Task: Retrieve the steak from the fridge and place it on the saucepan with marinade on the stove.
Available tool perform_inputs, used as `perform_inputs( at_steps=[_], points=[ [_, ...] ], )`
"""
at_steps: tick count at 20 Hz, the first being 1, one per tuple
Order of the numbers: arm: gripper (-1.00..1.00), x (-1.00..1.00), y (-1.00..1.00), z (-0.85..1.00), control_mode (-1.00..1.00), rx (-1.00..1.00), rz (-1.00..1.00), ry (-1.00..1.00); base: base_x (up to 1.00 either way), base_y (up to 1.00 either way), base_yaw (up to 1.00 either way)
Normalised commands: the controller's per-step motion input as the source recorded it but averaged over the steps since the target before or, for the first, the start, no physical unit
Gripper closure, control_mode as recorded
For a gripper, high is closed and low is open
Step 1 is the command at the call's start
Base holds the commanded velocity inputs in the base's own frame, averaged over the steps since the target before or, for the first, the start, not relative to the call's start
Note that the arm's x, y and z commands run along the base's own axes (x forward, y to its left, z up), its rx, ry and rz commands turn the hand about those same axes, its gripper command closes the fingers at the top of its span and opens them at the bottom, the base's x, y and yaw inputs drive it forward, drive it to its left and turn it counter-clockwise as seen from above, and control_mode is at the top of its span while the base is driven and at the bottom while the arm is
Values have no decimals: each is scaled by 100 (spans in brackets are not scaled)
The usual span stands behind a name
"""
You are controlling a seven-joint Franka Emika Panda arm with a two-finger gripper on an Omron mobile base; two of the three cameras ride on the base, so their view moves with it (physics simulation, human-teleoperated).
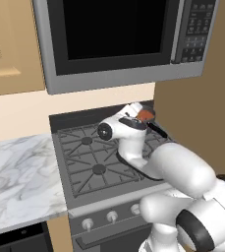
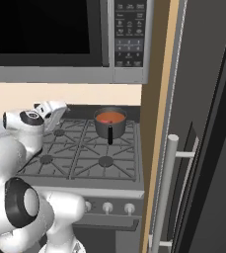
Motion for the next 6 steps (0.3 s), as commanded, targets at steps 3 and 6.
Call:
perform_inputs(
  at_steps=[3, 6],
  points=[
    [-100, -48, 25, 60, -100, 0, -4, 19, 0, 0, 0],
    [-100, -54, 31, 43, -100, 0, -2, 27, 0, 0, 0]
  ],
)
